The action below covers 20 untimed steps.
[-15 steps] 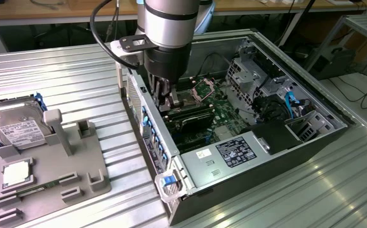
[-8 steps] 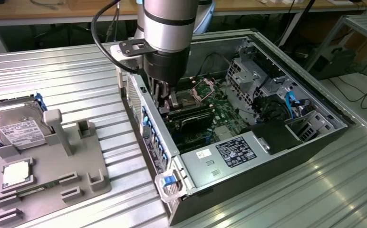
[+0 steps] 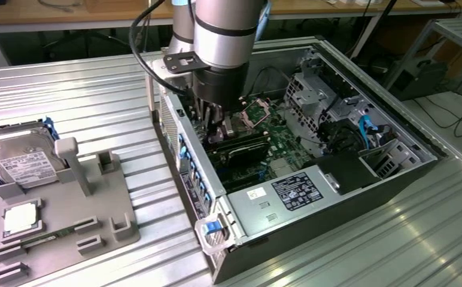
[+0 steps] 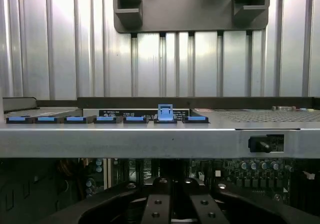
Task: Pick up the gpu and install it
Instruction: 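Press down on the gpu until it lock into place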
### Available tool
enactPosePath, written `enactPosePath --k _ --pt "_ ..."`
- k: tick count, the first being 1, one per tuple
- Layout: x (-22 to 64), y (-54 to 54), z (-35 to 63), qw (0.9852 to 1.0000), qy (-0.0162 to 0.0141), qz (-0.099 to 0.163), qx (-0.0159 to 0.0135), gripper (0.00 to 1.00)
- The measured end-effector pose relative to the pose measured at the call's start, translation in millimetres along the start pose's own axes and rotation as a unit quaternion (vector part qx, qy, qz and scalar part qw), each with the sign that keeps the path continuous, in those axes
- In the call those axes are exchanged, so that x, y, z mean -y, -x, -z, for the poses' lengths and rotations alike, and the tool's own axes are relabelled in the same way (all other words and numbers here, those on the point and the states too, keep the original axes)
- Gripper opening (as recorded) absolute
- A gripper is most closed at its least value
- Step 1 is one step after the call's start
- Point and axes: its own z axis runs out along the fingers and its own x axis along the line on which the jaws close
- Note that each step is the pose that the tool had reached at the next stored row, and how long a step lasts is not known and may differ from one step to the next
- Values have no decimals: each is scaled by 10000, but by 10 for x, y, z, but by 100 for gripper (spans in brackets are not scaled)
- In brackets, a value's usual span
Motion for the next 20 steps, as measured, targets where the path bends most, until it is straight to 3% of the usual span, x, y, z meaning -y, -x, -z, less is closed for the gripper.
enactPosePath --k 13,20 --pt "470 5 -92 10000 1 12 -1 11" --pt "494 6 -99 10000 -1 47 -1 11"
